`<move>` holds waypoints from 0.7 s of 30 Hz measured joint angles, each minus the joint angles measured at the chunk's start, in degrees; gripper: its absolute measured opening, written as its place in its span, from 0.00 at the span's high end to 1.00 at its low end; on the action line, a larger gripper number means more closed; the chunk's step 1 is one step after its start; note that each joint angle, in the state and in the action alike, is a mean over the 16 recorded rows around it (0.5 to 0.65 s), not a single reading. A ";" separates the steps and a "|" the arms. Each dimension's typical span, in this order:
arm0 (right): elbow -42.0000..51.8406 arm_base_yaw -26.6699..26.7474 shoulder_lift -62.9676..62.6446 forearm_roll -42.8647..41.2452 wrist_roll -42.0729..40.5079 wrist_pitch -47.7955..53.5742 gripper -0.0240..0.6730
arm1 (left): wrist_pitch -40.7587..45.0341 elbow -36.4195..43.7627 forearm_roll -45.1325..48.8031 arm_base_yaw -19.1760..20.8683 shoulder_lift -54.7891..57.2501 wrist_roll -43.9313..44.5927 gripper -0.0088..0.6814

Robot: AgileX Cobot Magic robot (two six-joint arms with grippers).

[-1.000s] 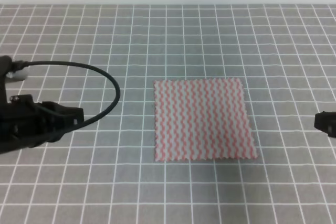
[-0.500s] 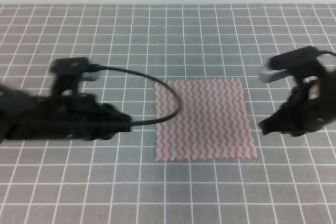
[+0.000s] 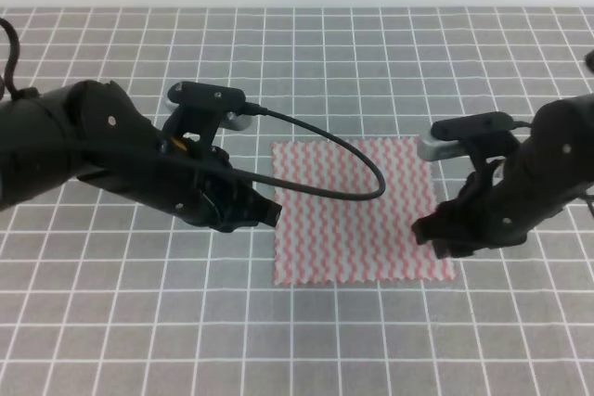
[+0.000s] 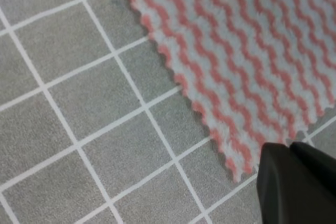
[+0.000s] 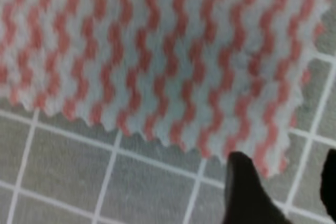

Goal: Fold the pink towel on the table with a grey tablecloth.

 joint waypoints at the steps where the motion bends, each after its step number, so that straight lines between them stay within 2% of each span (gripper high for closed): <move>1: 0.00 0.00 0.53 0.37 0.01 -0.39 0.58 | 0.09 -0.28 0.29 -0.10 0.21 -0.26 0.99; 8: -0.02 0.00 3.95 1.78 0.05 -2.41 0.54 | 0.03 -0.67 0.06 -0.25 0.50 -0.41 0.99; 21: -0.02 0.00 6.53 2.15 0.15 -3.23 0.62 | -0.17 -0.65 0.53 -0.26 0.33 -0.40 0.99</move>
